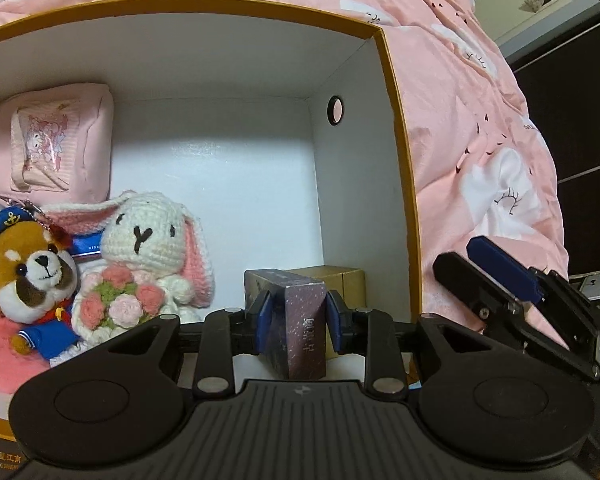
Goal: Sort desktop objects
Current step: 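Open both grippers to release the boxes and lift them out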
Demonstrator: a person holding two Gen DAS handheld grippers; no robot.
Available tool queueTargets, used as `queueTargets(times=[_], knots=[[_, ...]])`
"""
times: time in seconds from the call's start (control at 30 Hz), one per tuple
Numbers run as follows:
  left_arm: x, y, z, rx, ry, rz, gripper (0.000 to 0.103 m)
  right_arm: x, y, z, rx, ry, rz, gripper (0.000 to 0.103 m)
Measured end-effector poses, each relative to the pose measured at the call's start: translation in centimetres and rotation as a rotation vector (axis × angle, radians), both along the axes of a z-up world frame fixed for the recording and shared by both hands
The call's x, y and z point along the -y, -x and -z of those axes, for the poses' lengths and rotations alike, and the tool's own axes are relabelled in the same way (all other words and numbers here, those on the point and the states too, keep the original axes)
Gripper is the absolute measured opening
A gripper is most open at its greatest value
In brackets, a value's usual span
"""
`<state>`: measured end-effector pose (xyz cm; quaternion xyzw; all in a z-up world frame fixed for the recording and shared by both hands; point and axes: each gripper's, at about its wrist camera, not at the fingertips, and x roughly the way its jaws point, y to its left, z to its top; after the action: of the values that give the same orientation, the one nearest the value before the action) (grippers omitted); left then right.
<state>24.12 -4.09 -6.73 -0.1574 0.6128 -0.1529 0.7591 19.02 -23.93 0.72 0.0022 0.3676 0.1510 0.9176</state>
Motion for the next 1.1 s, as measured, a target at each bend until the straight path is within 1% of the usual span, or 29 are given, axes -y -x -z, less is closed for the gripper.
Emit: queueTargets(times=[0.07,0.13,0.2,0.27,0.43,0.6,0.77,0.87,1.0,1.1], knots=[[-0.3,0.1,0.1,0.002,0.02,-0.017,0.032,0.2,-0.1,0.1,0.001,-0.002,0.007,0.043],[-0.6,0.2,0.2,0.004,0.043,-0.029,0.036,0.2,-0.2,0.3,-0.002,-0.006,0.004,0.044],[-0.6,0.4,0.3,0.013,0.067,-0.033,0.047,0.1,-0.2,0.5,-0.006,-0.008,-0.003,0.044],[-0.4,0.5,0.3,0.026,0.074,-0.028,0.051,-0.1,-0.2,0.7,-0.007,-0.005,-0.006,0.044],[-0.2,0.6,0.2,0.053,0.068,-0.025,0.052,0.1,-0.2,0.7,-0.004,-0.004,-0.001,0.047],[-1.0,1.5,0.2,0.057,0.096,-0.047,0.052,0.4,0.0,0.6,0.004,0.002,0.01,0.048],[-1.6,2.2,-0.2,0.082,0.13,-0.065,0.052,0.6,0.4,0.8,-0.002,0.008,0.015,0.051],[-1.8,2.5,-0.7,0.095,0.13,-0.067,0.052,0.6,0.6,0.7,0.0,0.01,0.013,0.052],[-1.7,3.6,-2.2,0.168,0.085,-0.061,0.052,0.6,1.3,0.2,0.032,0.015,0.012,0.052],[-1.8,5.1,-4.3,0.253,0.047,-0.042,0.052,0.6,2.0,-0.4,0.055,-0.021,-0.017,0.052]])
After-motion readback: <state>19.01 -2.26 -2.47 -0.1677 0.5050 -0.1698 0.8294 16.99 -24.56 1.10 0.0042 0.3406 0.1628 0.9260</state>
